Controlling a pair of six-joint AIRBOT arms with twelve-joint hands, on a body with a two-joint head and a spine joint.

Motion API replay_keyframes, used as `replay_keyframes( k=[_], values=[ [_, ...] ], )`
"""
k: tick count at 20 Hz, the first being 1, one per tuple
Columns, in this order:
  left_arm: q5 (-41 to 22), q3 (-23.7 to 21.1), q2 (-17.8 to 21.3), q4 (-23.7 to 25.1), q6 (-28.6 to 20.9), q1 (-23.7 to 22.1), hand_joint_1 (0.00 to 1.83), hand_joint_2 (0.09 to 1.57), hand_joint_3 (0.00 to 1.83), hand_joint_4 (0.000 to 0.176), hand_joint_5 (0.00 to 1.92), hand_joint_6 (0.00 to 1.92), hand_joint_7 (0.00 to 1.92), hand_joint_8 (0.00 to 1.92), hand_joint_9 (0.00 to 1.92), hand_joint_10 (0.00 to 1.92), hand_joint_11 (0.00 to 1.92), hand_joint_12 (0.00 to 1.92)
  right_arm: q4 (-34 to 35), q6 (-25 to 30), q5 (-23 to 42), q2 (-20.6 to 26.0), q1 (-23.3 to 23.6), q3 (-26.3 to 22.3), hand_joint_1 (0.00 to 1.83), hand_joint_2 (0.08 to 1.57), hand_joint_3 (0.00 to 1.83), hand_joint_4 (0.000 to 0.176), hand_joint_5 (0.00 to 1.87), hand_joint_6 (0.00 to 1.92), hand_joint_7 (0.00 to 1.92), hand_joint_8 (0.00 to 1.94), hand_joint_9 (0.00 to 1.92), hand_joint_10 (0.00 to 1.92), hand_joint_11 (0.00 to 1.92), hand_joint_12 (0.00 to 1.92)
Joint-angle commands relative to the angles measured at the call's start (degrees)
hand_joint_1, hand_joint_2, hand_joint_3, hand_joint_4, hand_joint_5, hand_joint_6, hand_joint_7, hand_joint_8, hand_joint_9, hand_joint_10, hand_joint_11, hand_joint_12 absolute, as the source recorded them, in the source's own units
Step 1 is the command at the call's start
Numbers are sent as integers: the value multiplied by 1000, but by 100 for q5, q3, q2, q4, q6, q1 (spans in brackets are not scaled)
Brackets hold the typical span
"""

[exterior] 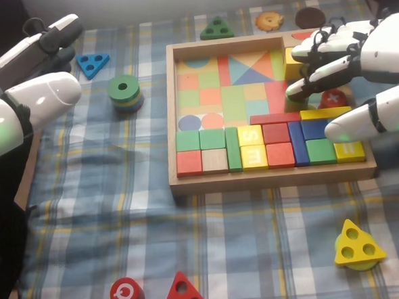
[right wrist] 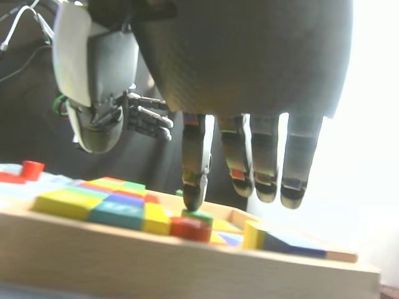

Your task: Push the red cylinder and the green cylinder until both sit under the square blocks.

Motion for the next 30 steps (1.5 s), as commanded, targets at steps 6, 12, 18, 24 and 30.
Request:
replay_keyframes(
  k=[6,12,18,24,30],
  values=[
    [-676,8,-18,14,-77,-9,0,1314,0,176,84,4,145,4,184,8,0,0,139,-1,402,168,-71,-154,0,1030,0,176,403,1,0,0,0,0,0,0],
    [-677,3,-18,1,-88,11,0,1315,0,176,83,2,143,2,183,4,0,0,314,-1,590,443,-234,-336,0,1034,0,176,395,0,0,0,0,0,0,0],
    [-693,-6,-15,-22,-105,59,0,1310,0,176,90,3,145,3,182,1,0,0,1133,-117,1336,764,-486,-522,0,1020,0,176,350,0,0,0,0,0,0,0],
    [-731,-13,-6,-46,-113,108,0,1322,3,176,70,1,126,1,179,2,0,0,2188,-1029,2838,1334,-536,-1164,0,1062,11,149,354,12,36,14,0,0,0,0],
    [-796,-8,-7,-84,-126,112,0,1311,0,176,72,2,127,1,164,0,0,0,2714,-1243,2926,1274,-712,-1029,0,1022,0,135,331,9,7,3,0,0,0,0]
  ],
)
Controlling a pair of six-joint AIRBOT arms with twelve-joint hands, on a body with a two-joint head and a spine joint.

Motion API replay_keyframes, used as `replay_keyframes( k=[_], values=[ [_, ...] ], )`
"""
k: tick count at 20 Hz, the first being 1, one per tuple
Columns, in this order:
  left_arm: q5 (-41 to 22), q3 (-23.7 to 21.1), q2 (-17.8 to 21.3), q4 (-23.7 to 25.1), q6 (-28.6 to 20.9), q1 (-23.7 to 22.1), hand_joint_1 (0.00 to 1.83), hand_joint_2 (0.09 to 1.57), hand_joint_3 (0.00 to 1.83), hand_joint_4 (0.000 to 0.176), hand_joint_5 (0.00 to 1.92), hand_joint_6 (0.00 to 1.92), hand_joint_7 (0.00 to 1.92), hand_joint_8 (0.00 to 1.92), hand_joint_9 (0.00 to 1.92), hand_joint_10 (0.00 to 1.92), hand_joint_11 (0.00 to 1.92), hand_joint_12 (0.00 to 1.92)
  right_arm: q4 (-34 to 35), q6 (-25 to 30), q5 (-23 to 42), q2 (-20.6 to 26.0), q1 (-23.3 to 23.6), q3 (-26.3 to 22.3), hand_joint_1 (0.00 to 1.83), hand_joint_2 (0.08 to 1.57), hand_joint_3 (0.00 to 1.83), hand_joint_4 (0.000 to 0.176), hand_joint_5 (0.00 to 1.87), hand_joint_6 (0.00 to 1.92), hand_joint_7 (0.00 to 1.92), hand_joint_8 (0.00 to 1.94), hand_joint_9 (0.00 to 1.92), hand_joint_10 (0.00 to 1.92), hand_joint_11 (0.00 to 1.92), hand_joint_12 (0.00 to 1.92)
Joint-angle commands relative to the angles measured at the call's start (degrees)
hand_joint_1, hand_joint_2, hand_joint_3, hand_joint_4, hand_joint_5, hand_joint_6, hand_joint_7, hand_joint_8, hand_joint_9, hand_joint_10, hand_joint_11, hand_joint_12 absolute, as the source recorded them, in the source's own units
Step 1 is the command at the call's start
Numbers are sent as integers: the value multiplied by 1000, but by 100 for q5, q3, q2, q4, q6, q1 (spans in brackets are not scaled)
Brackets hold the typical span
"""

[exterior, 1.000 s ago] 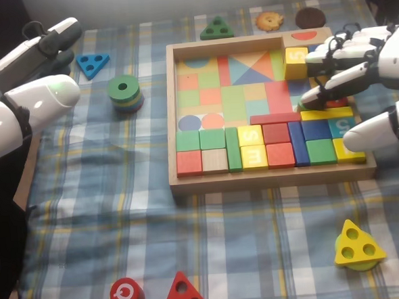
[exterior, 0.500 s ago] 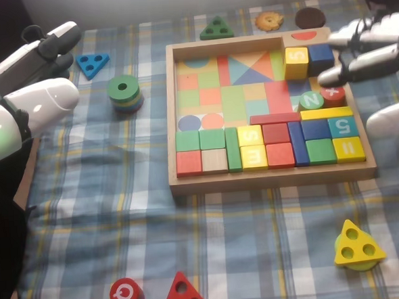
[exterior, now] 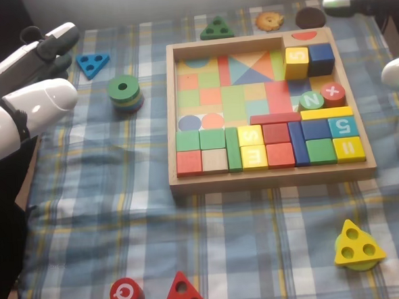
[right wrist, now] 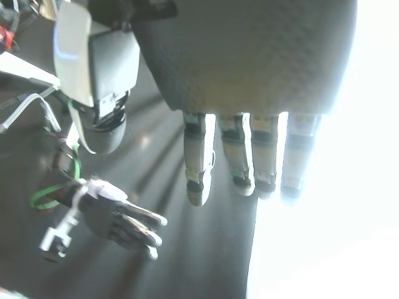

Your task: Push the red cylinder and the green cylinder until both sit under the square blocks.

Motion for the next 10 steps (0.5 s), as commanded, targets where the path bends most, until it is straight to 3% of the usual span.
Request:
replay_keyframes(
  k=[1,2,4,5,6,7,8,9,10],
  values=[
    [-853,-2,-7,-32,-85,-10,0,1315,0,176,68,1,124,0,162,0,0,0,334,14,759,-12,32,-9,0,1015,0,138,333,9,5,2,0,0,0,0],
    [-994,6,-7,-46,-194,31,0,1317,0,176,74,3,122,0,156,0,0,0,433,14,887,-12,-24,-20,0,1024,0,149,342,11,14,5,0,0,0,0],
    [-1472,67,-17,-31,-633,116,15,1336,4,173,124,11,160,7,180,5,0,0,924,-256,1494,4,-255,-148,0,1043,4,149,351,0,62,9,0,0,0,0],
    [-1799,105,-30,9,-876,133,28,1345,2,106,180,13,162,3,145,0,11,5,1247,-527,1920,24,-427,-286,0,1082,19,123,278,0,56,5,0,0,0,0],
    [-2153,141,-51,66,-1130,141,30,1348,2,92,192,13,163,2,137,0,13,7,1627,-777,2532,28,-660,-447,0,1091,22,118,262,0,55,4,0,0,0,0],
    [-2440,179,-70,131,-1391,144,199,1321,0,26,210,14,193,11,168,10,124,57,1956,-920,3137,28,-903,-566,0,1185,19,49,174,0,113,6,40,5,4,2],
    [-2784,242,-109,203,-1689,147,261,1276,0,26,142,2,208,5,179,6,138,69,2280,-1010,3743,26,-1195,-663,39,1233,10,41,170,1,166,6,108,11,64,29],
    [-3024,309,-159,256,-1962,150,306,1250,0,43,105,0,247,14,224,17,161,85,2559,-1081,4299,27,-1521,-733,75,1280,7,2,187,2,229,7,190,15,143,65],
    [-3273,386,-232,319,-2245,150,317,1245,0,24,87,0,266,18,300,8,147,273,2794,-1140,4819,21,-1831,-793,234,1254,0,28,169,0,260,5,241,11,183,67]
  ],
)
